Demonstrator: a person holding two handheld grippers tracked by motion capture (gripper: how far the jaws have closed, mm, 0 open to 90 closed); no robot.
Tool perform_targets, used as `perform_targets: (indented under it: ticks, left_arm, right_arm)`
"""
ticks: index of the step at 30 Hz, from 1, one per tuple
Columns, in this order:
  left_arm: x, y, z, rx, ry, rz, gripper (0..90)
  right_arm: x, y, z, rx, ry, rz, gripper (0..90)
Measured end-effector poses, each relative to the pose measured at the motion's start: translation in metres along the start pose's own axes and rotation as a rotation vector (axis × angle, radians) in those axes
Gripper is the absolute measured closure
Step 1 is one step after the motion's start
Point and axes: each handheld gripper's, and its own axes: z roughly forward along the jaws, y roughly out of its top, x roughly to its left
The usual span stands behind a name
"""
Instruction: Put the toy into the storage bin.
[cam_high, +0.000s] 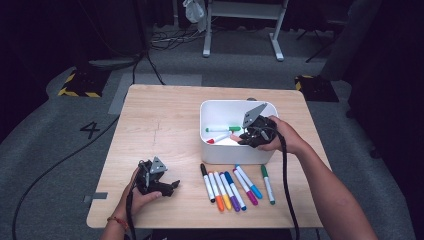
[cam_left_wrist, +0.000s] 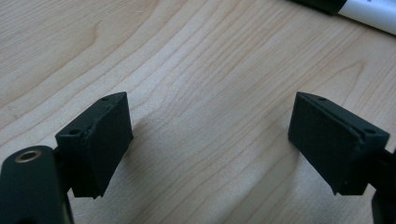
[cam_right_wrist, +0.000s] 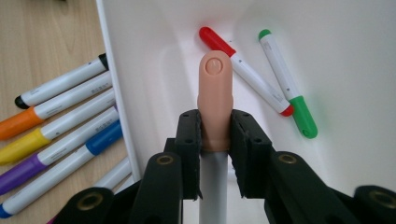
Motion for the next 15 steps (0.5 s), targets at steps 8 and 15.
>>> perform_targets:
  ticks: [8, 15]
  left_arm:
    - [0.0, 0.0, 0.0, -0.001, 0.001, 0.001, 13.7]
    - [0.0, 0.0, 0.0, 0.0, 0.0, -0.001, 13.7]
  right_arm:
    - [-0.003, -0.007, -0.009, -0.093, -0.076, 0.07, 64.5]
    - [-0.005, -0.025, -0.035, -0.263, -0.161, 0.173, 54.7]
